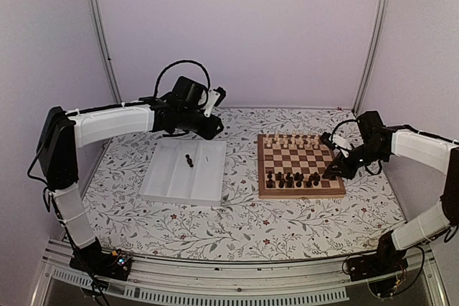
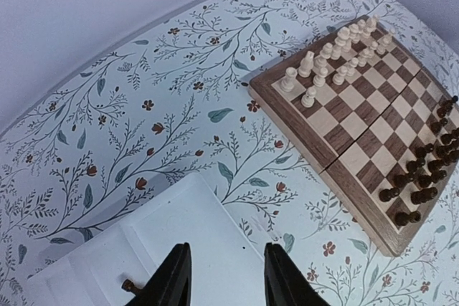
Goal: Set up the chess pieces on the board
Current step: Place the chess piece on the chessboard.
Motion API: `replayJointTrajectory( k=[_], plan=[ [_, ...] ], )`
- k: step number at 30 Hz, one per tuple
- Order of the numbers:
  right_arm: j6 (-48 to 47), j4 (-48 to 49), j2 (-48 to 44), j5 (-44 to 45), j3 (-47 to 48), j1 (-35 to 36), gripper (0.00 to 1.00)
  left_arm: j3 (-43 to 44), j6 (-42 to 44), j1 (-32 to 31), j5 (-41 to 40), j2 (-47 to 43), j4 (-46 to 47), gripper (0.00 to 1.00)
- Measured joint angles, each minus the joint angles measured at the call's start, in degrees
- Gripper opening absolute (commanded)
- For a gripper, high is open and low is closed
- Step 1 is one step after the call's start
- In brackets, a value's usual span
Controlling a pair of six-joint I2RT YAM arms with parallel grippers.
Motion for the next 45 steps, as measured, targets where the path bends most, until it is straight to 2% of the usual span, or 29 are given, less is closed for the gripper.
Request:
replayJointTrajectory(
  k=[30, 45],
  plan=[
    [-1.18, 5.07, 5.73, 1.7, -2.45, 0.0, 0.06, 2.03, 0.02, -0.11, 0.17, 1.7, -1.95, 0.37],
    [-1.14, 4.66, 6.49, 1.68, -2.38, 0.0, 0.27, 2.78, 0.76, -0.72, -0.39, 2.03, -3.82, 0.38]
  ],
)
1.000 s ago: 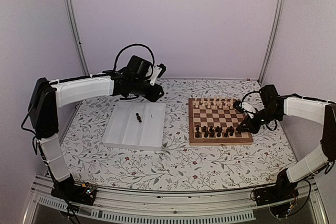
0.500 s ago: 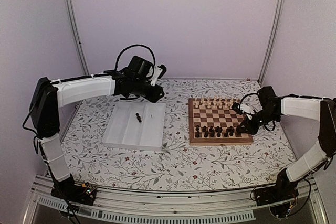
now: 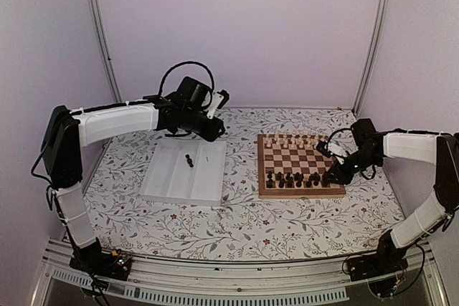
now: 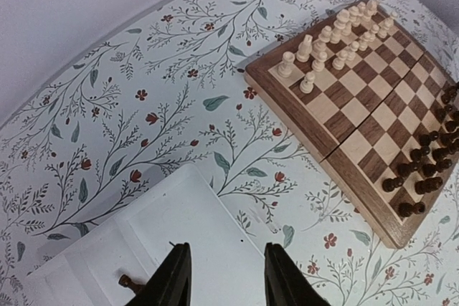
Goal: Set up the chess pieces on the board
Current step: Place the chess piece on the chessboard, then pick up the chess piece from the storage box.
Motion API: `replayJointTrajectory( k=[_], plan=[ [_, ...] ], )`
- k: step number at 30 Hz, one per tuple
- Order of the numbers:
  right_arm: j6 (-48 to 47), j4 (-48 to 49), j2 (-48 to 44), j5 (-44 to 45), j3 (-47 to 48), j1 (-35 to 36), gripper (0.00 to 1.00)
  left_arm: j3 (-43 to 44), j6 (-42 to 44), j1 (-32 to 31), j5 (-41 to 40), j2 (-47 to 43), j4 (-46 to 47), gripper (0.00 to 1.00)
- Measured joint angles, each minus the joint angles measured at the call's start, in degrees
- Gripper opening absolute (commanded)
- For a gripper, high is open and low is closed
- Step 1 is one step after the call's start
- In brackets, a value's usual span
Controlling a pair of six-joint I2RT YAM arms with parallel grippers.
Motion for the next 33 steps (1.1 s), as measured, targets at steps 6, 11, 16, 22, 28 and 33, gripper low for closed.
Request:
replayJointTrajectory(
  k=[6, 11, 16, 22, 28, 33],
  plan=[
    [-0.22, -3.54, -2.54, -0.98, 2.12, 0.0, 0.31, 0.24, 0.2, 0.0, -0.96, 0.0, -0.15, 0.38],
    [-0.22, -6.05, -4.28, -2.8, 5.7, 0.0, 0.32, 0.83, -1.4, 0.39, -4.63, 0.0, -1.51, 0.39],
    [-0.09, -6.91, -7.02, -4.22, 6.78, 0.0, 0.34, -0.02, -8.66, 3.91, -6.97, 0.0, -4.2, 0.38],
    [0.81, -6.34, -9.42, -6.32, 6.71, 0.0, 0.34, -4.7, -15.89, 11.41, -6.47, 0.0, -7.1, 0.38],
    [1.57, -5.01, -9.42, -7.82, 5.49, 0.0, 0.34, -7.26, -21.86, 11.85, -5.51, 0.22, -8.31, 0.33],
    [1.75, -4.31, -9.44, -8.55, 4.76, 0.0, 0.35, -7.08, -25.27, 11.76, -2.32, 3.58, -8.24, 0.31]
  ],
)
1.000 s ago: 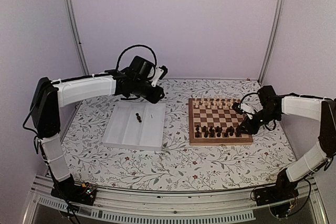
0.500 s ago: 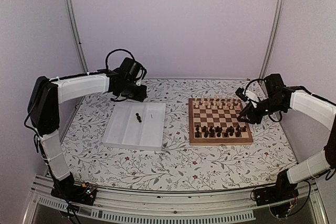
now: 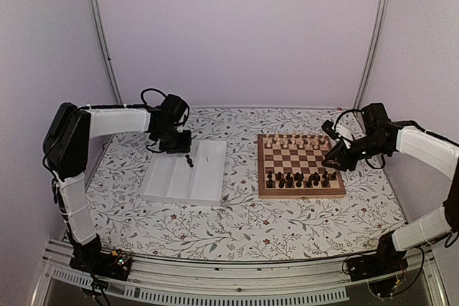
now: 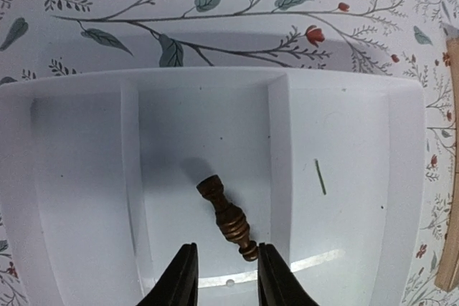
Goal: Set up the chess pieces on the board
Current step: Pick up the chess piece from the storage box.
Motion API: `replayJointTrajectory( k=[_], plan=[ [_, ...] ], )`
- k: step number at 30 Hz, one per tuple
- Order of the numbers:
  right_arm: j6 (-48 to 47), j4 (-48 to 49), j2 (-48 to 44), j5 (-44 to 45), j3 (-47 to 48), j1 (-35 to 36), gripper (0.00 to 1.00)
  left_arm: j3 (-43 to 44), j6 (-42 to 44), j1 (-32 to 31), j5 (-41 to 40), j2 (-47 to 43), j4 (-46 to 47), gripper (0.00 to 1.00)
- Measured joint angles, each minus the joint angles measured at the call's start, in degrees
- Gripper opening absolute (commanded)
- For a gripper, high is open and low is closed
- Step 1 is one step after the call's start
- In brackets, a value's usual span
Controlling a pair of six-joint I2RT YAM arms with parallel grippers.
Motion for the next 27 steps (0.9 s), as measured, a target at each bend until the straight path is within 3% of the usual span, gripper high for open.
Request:
replayJointTrajectory(
  k=[18, 27],
  plan=[
    [-0.02, 0.79, -0.15, -0.94, -1.09, 0.0, 0.35, 0.83, -4.24, -1.31, 2.29, 6.99, -2.56, 0.3],
    [-0.02, 0.79, -0.15, -0.98, -1.11, 0.0, 0.35, 2.16, -4.96, -1.4, 2.05, 8.02, -3.78, 0.13]
  ],
)
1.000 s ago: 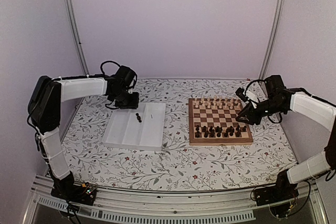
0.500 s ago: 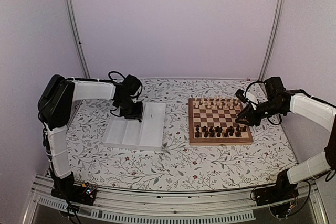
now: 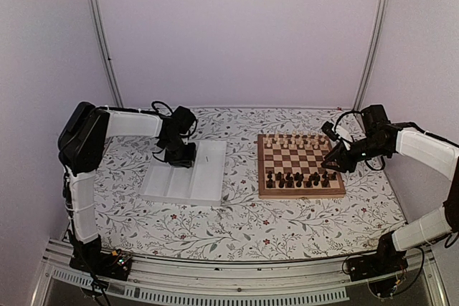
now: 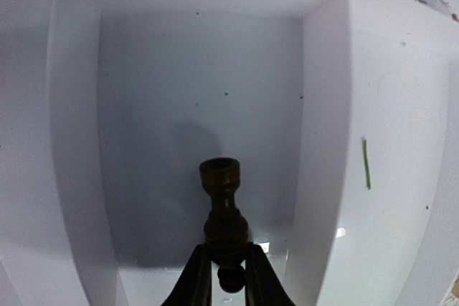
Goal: Set up the chess pieces on the board
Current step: Pick up the chess piece from the storage box.
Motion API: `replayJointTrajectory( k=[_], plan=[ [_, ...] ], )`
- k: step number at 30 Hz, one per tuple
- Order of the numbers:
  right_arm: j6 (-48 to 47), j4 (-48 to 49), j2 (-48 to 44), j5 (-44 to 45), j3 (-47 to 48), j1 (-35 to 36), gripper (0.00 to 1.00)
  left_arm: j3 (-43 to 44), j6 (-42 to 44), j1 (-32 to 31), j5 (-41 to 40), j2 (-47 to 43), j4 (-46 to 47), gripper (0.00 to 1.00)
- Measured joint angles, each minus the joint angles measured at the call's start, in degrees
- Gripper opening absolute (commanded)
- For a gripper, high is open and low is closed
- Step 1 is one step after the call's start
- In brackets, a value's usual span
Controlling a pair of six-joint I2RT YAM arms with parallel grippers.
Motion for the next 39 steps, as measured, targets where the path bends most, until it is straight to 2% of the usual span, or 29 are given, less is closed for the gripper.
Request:
replayJointTrajectory(
  k=[10, 15, 19, 26, 32, 39],
  plan=[
    [0.04, -0.11, 0.0, 0.02, 1.57, 0.0, 0.36, 0.02, 5.16, -0.13, -0.96, -1.73, -2.8, 0.02],
    [0.74, 0.11, 0.15, -1.09, 7.52, 0.0, 0.37, 1.09, 11.85, -0.63, -0.59, -9.29, -3.85, 0.0],
    [2.34, 0.76, 2.21, -4.15, 12.63, 0.0, 0.38, 2.6, 19.21, -2.14, 2.01, -14.95, -1.09, 0.0],
    [6.14, 0.24, 11.21, -9.64, 22.88, 3.06, 0.44, -0.79, 30.77, -9.42, 14.73, -19.21, 9.9, 0.0],
    [9.25, -2.27, 19.34, -15.13, 32.17, 9.75, 0.48, -7.21, 33.7, -10.71, 28.35, -20.06, 17.53, 0.0],
    [12.57, -5.62, 31.17, -20.98, 43.21, 17.62, 0.49, -9.27, 34.64, -11.06, 34.49, -20.06, 21.27, 0.0]
  ],
)
